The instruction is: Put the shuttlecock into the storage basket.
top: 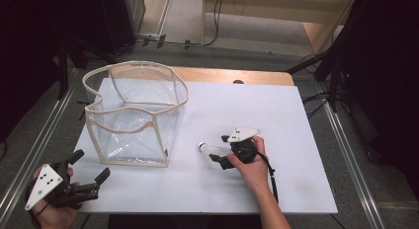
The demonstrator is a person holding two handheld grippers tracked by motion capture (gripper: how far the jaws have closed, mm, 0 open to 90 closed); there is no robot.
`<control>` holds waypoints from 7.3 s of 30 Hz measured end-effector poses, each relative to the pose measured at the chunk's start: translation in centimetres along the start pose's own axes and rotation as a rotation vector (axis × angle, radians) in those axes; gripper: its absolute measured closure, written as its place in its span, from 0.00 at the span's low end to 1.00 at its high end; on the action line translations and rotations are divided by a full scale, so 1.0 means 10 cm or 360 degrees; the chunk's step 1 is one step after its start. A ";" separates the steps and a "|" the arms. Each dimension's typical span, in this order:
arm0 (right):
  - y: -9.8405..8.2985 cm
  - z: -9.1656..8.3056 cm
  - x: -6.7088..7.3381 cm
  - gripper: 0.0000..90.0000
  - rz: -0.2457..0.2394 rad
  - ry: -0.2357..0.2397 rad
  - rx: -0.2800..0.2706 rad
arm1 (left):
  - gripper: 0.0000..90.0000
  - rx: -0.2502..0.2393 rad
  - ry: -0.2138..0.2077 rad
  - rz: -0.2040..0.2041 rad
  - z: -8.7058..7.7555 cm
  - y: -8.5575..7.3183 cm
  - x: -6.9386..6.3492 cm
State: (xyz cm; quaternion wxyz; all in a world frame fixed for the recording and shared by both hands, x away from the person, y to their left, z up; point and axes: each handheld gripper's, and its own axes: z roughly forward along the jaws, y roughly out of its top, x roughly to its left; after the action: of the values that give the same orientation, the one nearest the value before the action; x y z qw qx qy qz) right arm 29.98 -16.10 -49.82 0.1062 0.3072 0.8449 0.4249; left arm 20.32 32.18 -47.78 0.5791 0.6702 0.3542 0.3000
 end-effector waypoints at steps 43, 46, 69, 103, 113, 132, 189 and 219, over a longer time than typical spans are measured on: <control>0.03 0.16 0.05 0.88 -0.0012 -0.0061 0.0037 | 0.00 0.0085 -0.0009 -0.0007 0.18 0.00 -0.10; 0.04 0.16 0.05 0.95 -0.0030 -0.0071 0.0034 | 0.00 0.0101 -0.0005 -0.0009 0.20 0.00 -0.14; 0.07 0.04 0.00 0.97 0.0001 -0.0045 -0.0049 | 0.00 0.0112 -0.0043 -0.0017 0.41 -0.05 -0.12; 0.49 -0.28 0.07 0.97 -0.0008 -0.0024 -0.0206 | 0.00 0.0135 -0.0033 -0.0021 0.28 -0.04 -0.15; 0.61 -0.36 0.07 0.97 -0.0024 -0.0026 -0.0240 | 0.00 0.0137 -0.0040 -0.0003 0.28 -0.05 -0.17; 0.84 -0.47 0.06 0.97 -0.0067 -0.0028 -0.0286 | 0.00 0.0150 -0.0048 0.0004 0.29 -0.07 -0.17; 1.46 -0.71 0.03 0.97 -0.0161 -0.0059 -0.0413 | 0.00 0.0160 -0.0052 0.0013 0.30 -0.11 -0.14; 1.71 -0.52 0.05 0.97 -0.0190 -0.0020 -0.0413 | 0.00 0.0149 -0.0057 0.0014 0.29 -0.09 -0.13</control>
State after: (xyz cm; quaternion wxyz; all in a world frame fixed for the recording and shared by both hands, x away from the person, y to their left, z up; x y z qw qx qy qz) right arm 34.61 -11.50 -33.17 0.1754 0.2425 0.7989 0.5216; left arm 21.77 29.52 -49.10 0.5519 0.7035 0.3545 0.2735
